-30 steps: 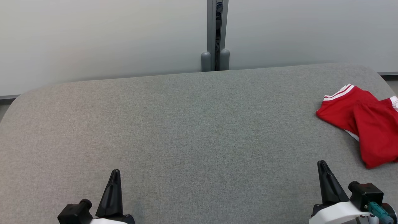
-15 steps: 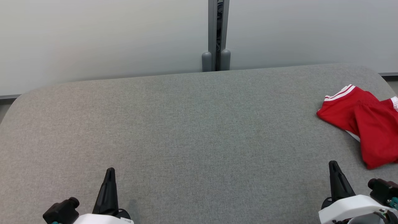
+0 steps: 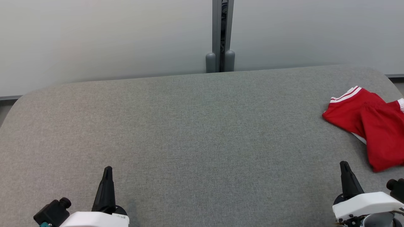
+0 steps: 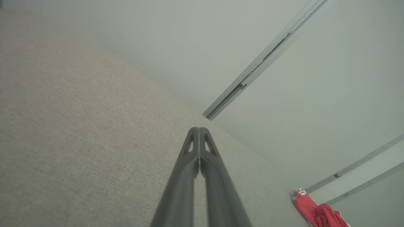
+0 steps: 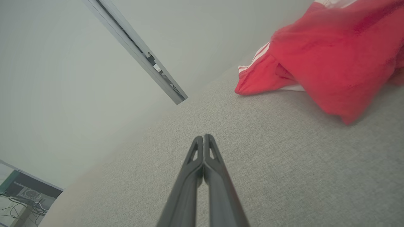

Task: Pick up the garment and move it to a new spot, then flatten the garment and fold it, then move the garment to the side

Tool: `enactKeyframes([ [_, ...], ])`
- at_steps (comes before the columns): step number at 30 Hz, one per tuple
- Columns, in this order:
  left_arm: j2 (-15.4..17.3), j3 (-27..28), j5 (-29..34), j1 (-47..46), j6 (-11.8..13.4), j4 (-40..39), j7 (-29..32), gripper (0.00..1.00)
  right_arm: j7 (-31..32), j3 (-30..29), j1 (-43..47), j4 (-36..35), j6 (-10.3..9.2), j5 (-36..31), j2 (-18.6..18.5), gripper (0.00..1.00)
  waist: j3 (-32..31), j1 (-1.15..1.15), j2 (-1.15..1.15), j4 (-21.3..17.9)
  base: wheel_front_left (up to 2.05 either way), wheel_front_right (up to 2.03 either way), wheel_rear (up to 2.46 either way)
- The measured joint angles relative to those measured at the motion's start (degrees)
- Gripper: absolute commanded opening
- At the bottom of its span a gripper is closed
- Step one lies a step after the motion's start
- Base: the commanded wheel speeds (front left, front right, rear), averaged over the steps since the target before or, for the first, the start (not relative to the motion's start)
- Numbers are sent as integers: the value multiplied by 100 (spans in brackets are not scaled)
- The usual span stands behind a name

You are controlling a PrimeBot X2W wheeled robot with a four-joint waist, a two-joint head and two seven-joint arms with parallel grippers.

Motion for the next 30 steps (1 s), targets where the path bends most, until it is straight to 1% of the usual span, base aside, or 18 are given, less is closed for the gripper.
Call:
enactKeyframes([
  [20,33,89,-1337,-134,-132,20,226,0,532,-278,-143,-16,0,1534,-13,0,-6,0,0,27,0,0,0],
  [30,47,129,-1868,-207,-191,23,303,0,750,-375,-198,-22,0,2125,-22,0,-9,0,0,38,0,0,0],
])
